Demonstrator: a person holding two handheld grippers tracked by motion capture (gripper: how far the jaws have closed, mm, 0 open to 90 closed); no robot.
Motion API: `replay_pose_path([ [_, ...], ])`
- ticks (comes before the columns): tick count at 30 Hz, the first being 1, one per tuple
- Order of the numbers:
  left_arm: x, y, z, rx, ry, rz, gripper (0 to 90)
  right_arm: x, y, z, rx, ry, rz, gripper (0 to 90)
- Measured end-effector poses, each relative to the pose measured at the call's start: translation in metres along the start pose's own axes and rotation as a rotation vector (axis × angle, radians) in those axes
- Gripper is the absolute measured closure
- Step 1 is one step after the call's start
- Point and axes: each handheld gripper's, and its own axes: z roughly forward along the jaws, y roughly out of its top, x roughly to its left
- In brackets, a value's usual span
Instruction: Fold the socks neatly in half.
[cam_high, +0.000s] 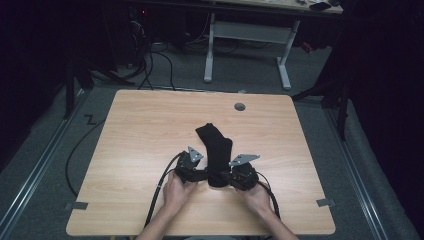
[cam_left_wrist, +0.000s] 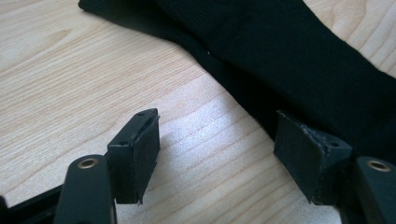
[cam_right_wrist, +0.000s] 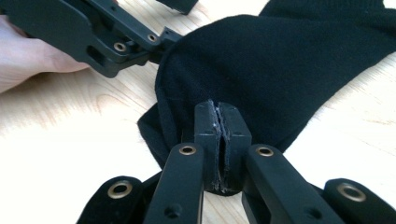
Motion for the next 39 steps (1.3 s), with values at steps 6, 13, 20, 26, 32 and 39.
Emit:
replay_pose_path([
  [6, 0.000, 0.000, 0.000, -0.001, 0.002, -0.003, 31.9, 0.005, 0.000, -0.014, -0.043, 0.013, -0.017, 87.6],
  [13, 0.001, 0.002, 0.002, -0.002, 0.009, -0.015, 33.7, 0.006, -0.018, 0.004, 0.034, 0.027, -0.040, 83.7],
  [20, 0.014, -0.001, -0.006, 0.006, -0.008, -0.060, 37.2, -0.001, -0.014, -0.013, -0.086, 0.020, 0.009, 69.3],
  [26, 0.008, 0.006, -0.018, -0.051, -0.060, -0.059, 36.2, -0.013, 0.001, -0.003, -0.117, -0.065, 0.039, 67.4],
  [32, -0.001, 0.008, -0.008, -0.016, -0.087, -0.051, 35.7, -0.019, 0.008, 0.022, -0.096, -0.165, 0.046, 62.7],
  [39, 0.007, 0.010, -0.008, -0.002, -0.095, -0.080, 40.9, -0.016, 0.002, 0.033, -0.077, -0.150, 0.024, 57.0],
])
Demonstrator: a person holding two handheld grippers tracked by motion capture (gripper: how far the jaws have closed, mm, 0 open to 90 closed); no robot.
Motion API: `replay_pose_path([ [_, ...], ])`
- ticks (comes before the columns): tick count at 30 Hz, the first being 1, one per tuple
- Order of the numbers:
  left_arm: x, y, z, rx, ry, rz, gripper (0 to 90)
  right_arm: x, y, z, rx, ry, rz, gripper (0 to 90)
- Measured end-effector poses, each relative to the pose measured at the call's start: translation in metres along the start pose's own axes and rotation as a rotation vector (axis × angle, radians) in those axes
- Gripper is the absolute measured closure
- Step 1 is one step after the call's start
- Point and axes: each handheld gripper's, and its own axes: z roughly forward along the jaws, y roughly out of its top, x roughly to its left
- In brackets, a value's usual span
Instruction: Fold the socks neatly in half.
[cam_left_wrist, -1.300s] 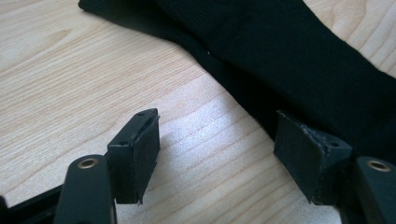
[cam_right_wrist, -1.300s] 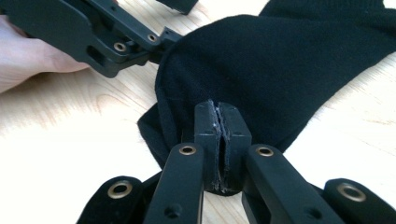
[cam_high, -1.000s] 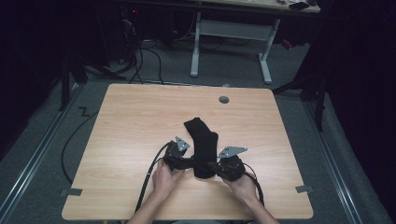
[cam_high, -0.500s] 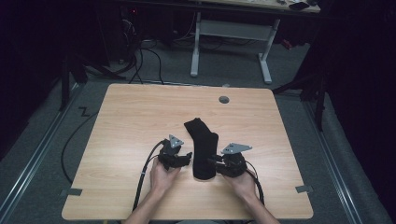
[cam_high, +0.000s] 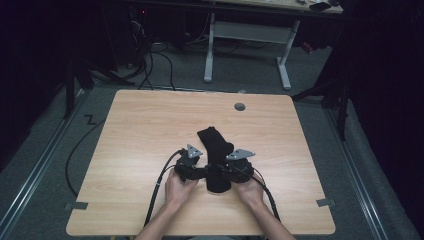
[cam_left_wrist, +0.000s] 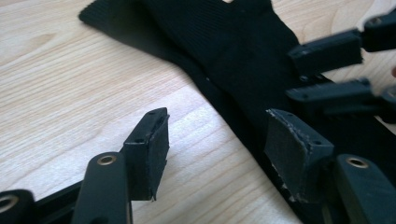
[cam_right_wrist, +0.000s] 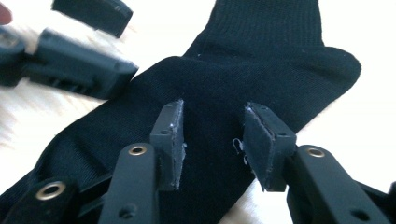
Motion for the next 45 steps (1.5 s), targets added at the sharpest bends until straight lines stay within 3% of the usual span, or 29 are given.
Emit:
replay_pose_path([
  [6, 0.005, 0.009, -0.001, 0.008, -0.015, -0.024, 43.8, 0.020, -0.001, -0.005, 0.013, 0.026, -0.059, 55.3],
  [8, 0.008, 0.011, -0.003, 0.010, -0.011, -0.028, 43.8, 0.024, -0.001, -0.008, -0.013, 0.032, -0.075, 55.5],
  [11, 0.013, 0.015, -0.005, 0.011, -0.008, -0.024, 44.5, 0.023, 0.001, -0.013, -0.037, 0.021, -0.065, 56.5],
  [15, 0.019, 0.023, -0.006, 0.004, -0.020, -0.010, 48.0, 0.015, -0.003, -0.005, 0.007, 0.026, -0.048, 59.4],
  [16, 0.020, 0.024, -0.006, 0.001, -0.021, -0.014, 47.7, 0.016, -0.006, -0.004, -0.010, 0.033, -0.049, 59.7],
  [22, 0.032, 0.035, -0.005, -0.002, -0.008, -0.064, 43.6, 0.020, -0.011, -0.006, -0.036, 0.042, -0.066, 59.6],
  [25, 0.041, 0.038, -0.008, -0.048, -0.040, -0.144, 44.8, 0.022, -0.013, -0.008, -0.035, 0.053, -0.071, 59.6],
  [28, 0.045, 0.045, -0.004, -0.004, -0.016, -0.134, 44.8, 0.024, -0.014, -0.009, -0.032, 0.063, -0.072, 59.7],
  [34, 0.047, 0.062, 0.008, 0.030, 0.000, -0.129, 45.4, 0.026, -0.015, -0.010, -0.032, 0.069, -0.080, 59.6],
  [36, 0.049, 0.064, 0.011, 0.033, 0.002, -0.142, 45.7, 0.027, -0.015, -0.010, -0.032, 0.068, -0.079, 59.6],
  [37, 0.054, 0.065, 0.015, 0.006, 0.013, -0.190, 46.3, 0.026, -0.015, -0.010, -0.033, 0.068, -0.080, 59.6],
  [40, 0.058, 0.065, 0.018, -0.002, 0.022, -0.210, 46.8, 0.026, -0.015, -0.010, -0.032, 0.068, -0.080, 59.6],
  [45, 0.058, 0.063, 0.033, 0.067, 0.038, -0.180, 47.8, 0.027, -0.015, -0.010, -0.033, 0.066, -0.082, 59.6],
])
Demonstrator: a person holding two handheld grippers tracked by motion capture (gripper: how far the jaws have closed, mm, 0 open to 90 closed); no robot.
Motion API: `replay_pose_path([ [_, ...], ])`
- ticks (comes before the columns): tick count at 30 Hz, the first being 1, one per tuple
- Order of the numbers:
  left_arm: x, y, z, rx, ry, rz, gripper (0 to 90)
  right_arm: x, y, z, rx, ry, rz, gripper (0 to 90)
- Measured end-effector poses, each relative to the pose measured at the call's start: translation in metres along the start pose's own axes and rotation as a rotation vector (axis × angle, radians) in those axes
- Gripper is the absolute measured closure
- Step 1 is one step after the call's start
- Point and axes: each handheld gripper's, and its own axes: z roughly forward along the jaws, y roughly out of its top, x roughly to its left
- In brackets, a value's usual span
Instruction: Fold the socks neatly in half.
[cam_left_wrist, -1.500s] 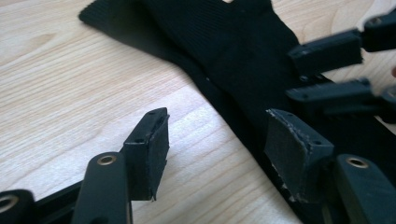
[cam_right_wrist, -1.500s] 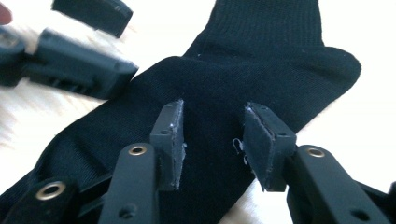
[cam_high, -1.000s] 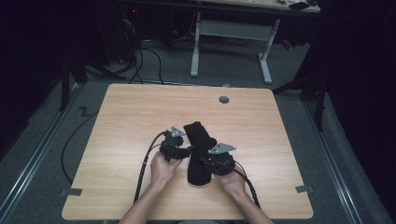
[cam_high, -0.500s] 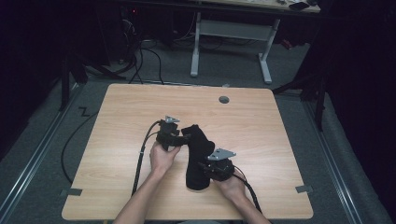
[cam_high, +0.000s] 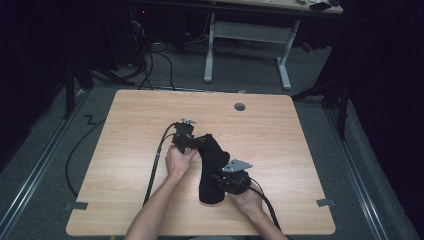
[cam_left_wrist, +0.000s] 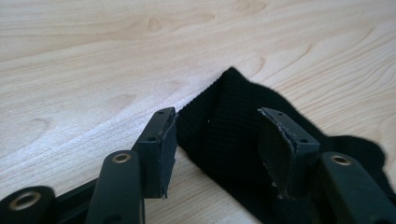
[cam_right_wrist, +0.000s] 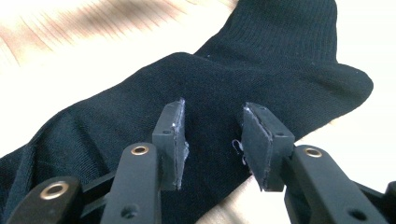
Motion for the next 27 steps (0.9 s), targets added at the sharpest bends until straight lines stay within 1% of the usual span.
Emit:
replay_pose_path([
  [2, -0.002, 0.001, 0.004, 0.016, 0.010, 0.025, 50.6, 0.000, 0.000, 0.000, 0.000, -0.003, -0.004, 59.6],
  [4, -0.005, 0.002, 0.008, 0.036, 0.035, 0.062, 51.6, 0.000, 0.000, 0.000, -0.001, -0.003, -0.004, 59.6],
  [7, -0.005, 0.000, 0.014, 0.066, 0.051, 0.083, 61.3, 0.000, 0.000, 0.000, -0.002, -0.003, -0.003, 59.7],
  [8, -0.005, -0.001, 0.016, 0.073, 0.051, 0.101, 63.6, 0.000, 0.000, 0.000, -0.002, -0.003, -0.004, 59.7],
  [10, -0.007, -0.001, 0.015, 0.074, 0.048, 0.126, 71.0, 0.001, 0.000, 0.000, -0.002, -0.004, -0.005, 59.7],
  [11, -0.008, 0.000, 0.014, 0.077, 0.055, 0.148, 76.5, 0.001, 0.000, 0.000, -0.002, -0.005, -0.007, 59.8],
  [12, -0.010, 0.002, 0.013, 0.073, 0.067, 0.176, 79.8, 0.001, 0.000, 0.000, -0.002, -0.005, -0.006, 59.8],
  [13, -0.012, 0.003, 0.010, 0.059, 0.070, 0.192, 81.7, 0.001, 0.000, 0.000, -0.002, -0.005, -0.007, 59.8],
  [14, -0.014, 0.005, 0.007, 0.033, 0.068, 0.202, 82.4, 0.001, 0.000, 0.000, -0.001, -0.005, -0.007, 59.8],
  [15, -0.017, 0.008, 0.003, 0.013, 0.062, 0.222, 82.6, 0.001, 0.000, 0.000, -0.001, -0.006, -0.007, 59.8],
  [16, -0.021, 0.012, -0.001, -0.003, 0.065, 0.253, 82.7, 0.001, 0.000, 0.000, -0.001, -0.007, -0.007, 59.8],
  [17, -0.024, 0.014, -0.002, -0.006, 0.075, 0.277, 82.7, 0.001, 0.000, 0.000, -0.002, -0.008, -0.008, 59.8],
  [18, -0.025, 0.015, -0.003, -0.008, 0.083, 0.290, 82.6, 0.001, 0.000, 0.000, -0.002, -0.008, -0.008, 59.8],
  [19, -0.025, 0.017, 0.001, 0.017, 0.104, 0.314, 82.6, 0.001, 0.000, 0.000, -0.003, -0.007, -0.007, 59.8],
  [20, -0.022, 0.016, 0.004, 0.035, 0.112, 0.314, 82.1, 0.001, 0.000, 0.000, -0.003, -0.008, -0.009, 59.8],
  [23, -0.014, 0.010, 0.018, 0.078, 0.126, 0.290, 80.1, 0.001, 0.000, 0.000, -0.003, -0.008, -0.007, 59.7],
  [24, -0.012, 0.008, 0.020, 0.082, 0.124, 0.287, 79.4, 0.001, 0.000, 0.000, -0.003, -0.009, -0.010, 59.7],
  [26, -0.012, 0.006, 0.019, 0.069, 0.126, 0.285, 79.0, 0.001, 0.000, 0.000, -0.002, -0.010, -0.009, 59.7],
  [27, -0.013, 0.006, 0.017, 0.067, 0.130, 0.294, 79.1, 0.001, 0.000, 0.000, -0.002, -0.011, -0.008, 59.7],
])
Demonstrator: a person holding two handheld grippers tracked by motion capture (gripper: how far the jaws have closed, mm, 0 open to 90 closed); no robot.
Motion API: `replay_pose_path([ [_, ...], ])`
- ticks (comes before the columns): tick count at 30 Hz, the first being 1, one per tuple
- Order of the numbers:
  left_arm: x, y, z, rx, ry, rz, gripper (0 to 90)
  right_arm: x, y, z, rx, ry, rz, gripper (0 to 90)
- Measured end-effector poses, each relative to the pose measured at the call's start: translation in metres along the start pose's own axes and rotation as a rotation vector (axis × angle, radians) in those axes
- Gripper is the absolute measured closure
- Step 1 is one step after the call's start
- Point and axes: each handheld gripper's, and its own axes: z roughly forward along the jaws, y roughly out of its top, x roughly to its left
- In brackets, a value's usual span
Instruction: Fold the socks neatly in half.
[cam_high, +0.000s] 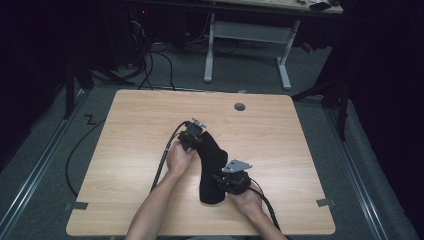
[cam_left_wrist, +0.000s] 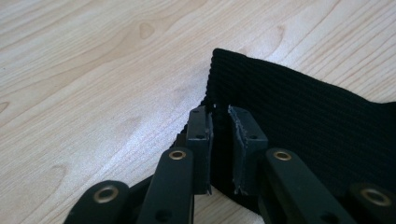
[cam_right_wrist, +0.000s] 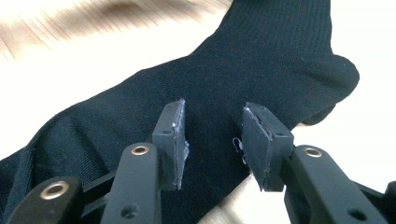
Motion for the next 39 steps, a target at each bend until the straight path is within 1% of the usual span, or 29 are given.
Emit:
replay_pose_path([
  [2, -0.001, 0.001, -0.007, -0.023, 0.001, 0.015, 80.0, 0.001, 0.000, 0.000, -0.001, -0.005, -0.003, 61.9],
  [4, 0.000, 0.002, -0.014, -0.045, -0.002, 0.019, 80.7, 0.002, 0.000, -0.001, -0.005, -0.013, -0.021, 67.9],
  [6, 0.002, 0.002, -0.020, -0.050, -0.009, 0.017, 81.1, 0.005, 0.000, -0.001, -0.008, -0.024, -0.045, 73.6],
  [9, 0.003, 0.000, -0.025, -0.051, -0.012, 0.019, 81.4, 0.009, -0.001, -0.001, -0.011, -0.033, -0.068, 80.1],
  [11, 0.004, -0.002, -0.027, -0.061, -0.018, 0.006, 81.5, 0.010, -0.001, -0.002, -0.016, -0.034, -0.073, 83.4],
  [12, 0.004, -0.002, -0.027, -0.061, -0.018, 0.006, 81.6, 0.010, -0.001, -0.003, -0.023, -0.033, -0.076, 84.8],
  [13, 0.005, -0.004, -0.028, -0.055, -0.026, -0.001, 81.6, 0.010, -0.001, -0.004, -0.026, -0.033, -0.078, 86.1],
  [15, 0.006, -0.006, -0.029, -0.055, -0.030, -0.018, 81.5, 0.011, -0.001, -0.006, -0.035, -0.034, -0.092, 88.5],
  [17, 0.007, -0.007, -0.031, -0.052, -0.029, -0.026, 81.5, 0.013, 0.000, -0.008, -0.046, -0.032, -0.102, 89.4],
  [22, 0.010, -0.006, -0.041, -0.080, -0.040, -0.046, 81.5, 0.013, 0.002, -0.014, -0.076, -0.025, -0.102, 89.8],
  [23, 0.011, -0.006, -0.043, -0.080, -0.042, -0.044, 81.5, 0.013, 0.003, -0.016, -0.081, -0.023, -0.099, 89.9],
  [25, 0.012, -0.006, -0.045, -0.091, -0.046, -0.056, 81.5, 0.013, 0.003, -0.020, -0.090, -0.021, -0.102, 89.8],
  [27, 0.011, -0.008, -0.044, -0.070, -0.043, -0.052, 81.5, 0.014, 0.004, -0.022, -0.087, -0.016, -0.107, 89.8],
  [28, 0.010, -0.009, -0.041, -0.044, -0.034, -0.036, 81.4, 0.014, 0.003, -0.021, -0.079, -0.014, -0.109, 89.7],
  [29, 0.009, -0.011, -0.036, -0.026, -0.025, -0.029, 81.4, 0.014, 0.002, -0.019, -0.069, -0.010, -0.112, 89.6],
  [30, 0.009, -0.014, -0.031, -0.006, -0.024, -0.031, 81.3, 0.014, 0.001, -0.017, -0.057, -0.005, -0.110, 89.5],
  [31, 0.009, -0.017, -0.026, 0.003, -0.017, -0.036, 81.0, 0.013, 0.001, -0.014, -0.045, -0.001, -0.110, 88.9],
  [32, 0.009, -0.019, -0.022, 0.012, -0.014, -0.047, 80.5, 0.012, 0.000, -0.012, -0.035, 0.006, -0.105, 85.9],
  [34, 0.011, -0.023, -0.016, 0.012, -0.004, -0.063, 76.1, 0.010, -0.001, -0.008, -0.011, 0.025, -0.088, 78.3],
  [35, 0.011, -0.024, -0.016, 0.001, 0.002, -0.072, 72.8, 0.010, -0.001, -0.008, -0.007, 0.028, -0.083, 75.4],
  [37, 0.012, -0.024, -0.018, -0.016, 0.023, -0.078, 62.9, 0.010, -0.001, -0.010, -0.022, 0.028, -0.082, 71.4],
  [39, 0.010, -0.023, -0.024, -0.048, 0.029, -0.063, 54.3, 0.008, 0.000, -0.013, -0.043, 0.029, -0.067, 71.1],
])
